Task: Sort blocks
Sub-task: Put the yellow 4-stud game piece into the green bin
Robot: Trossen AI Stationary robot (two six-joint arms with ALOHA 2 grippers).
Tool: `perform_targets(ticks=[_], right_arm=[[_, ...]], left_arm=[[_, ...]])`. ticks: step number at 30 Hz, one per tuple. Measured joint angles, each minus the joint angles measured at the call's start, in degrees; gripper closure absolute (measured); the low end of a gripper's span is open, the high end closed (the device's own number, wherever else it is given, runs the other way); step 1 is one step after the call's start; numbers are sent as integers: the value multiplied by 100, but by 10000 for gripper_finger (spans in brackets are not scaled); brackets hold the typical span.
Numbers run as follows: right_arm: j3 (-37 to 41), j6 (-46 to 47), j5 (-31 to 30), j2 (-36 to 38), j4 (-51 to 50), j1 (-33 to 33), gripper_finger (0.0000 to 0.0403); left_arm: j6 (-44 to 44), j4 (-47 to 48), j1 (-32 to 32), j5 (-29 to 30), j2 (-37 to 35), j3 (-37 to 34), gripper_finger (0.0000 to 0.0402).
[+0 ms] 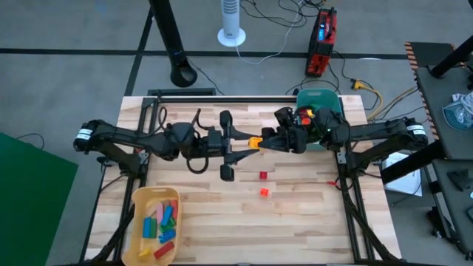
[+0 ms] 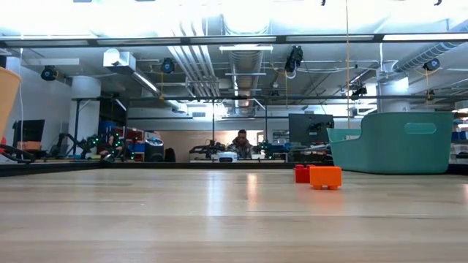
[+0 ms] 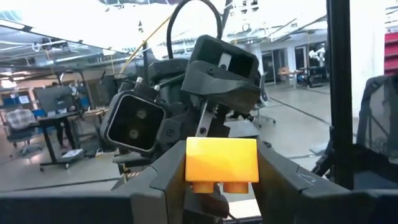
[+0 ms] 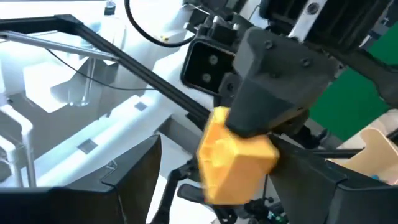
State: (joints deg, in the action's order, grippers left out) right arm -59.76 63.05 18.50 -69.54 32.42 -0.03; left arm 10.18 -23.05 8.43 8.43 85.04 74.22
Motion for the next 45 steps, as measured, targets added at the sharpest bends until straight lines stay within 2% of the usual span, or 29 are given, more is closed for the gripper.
perform_targets(ticks=[4, 8, 17, 20, 24, 29, 34, 36, 38, 40, 43, 44, 45], right_arm=[[-136, -11, 1, -43, 8, -2, 144], [-165, -22, -2, -47, -39, 0, 176], [-165, -37, -26, -50, -79, -2, 311], [-165, -67, -24, -50, -63, -2, 318], [-167, -84, -62, -44, -185, -54, 318], [-186, -154, 2, 183, -1528, -349, 318], [-476, -764, -39, 405, -3790, -815, 317], [-741, -1180, -465, 403, -5138, -1063, 317], [-1034, -1635, -1350, 319, -6627, -1337, 317], [-1290, -1934, -2612, 182, -8179, -1639, 317], [-1512, -1966, -4884, -145, -10408, -2083, 316], [-1526, -1897, -5428, -264, -10957, -2251, 315], [-1524, -1861, -5721, -371, -11405, -2447, 314]], left_arm=[[27, -117, 0, 2, 1, 0, 269], [27, -147, 0, 0, 1, 0, 268], [-210, -136, 2, 121, 1, 4, 236], [-253, -112, 4, 180, 1, 5, 227], [-535, 194, 15, 761, -60, 7, 218], [-797, 1479, -4, 1019, -319, 1, 213], [-1620, 2771, -11, 1055, -654, -1, 212], [-2042, 3273, -9, 1046, -717, 0, 212], [-2414, 3692, -9, 1053, -722, 0, 212], [-2736, 3994, -9, 1135, -720, 0, 212], [-3133, 4258, -7, 1195, -632, 0, 212], [-3221, 4324, -7, 1216, -565, 0, 212], [-3297, 4350, -7, 1217, -501, 0, 212]])
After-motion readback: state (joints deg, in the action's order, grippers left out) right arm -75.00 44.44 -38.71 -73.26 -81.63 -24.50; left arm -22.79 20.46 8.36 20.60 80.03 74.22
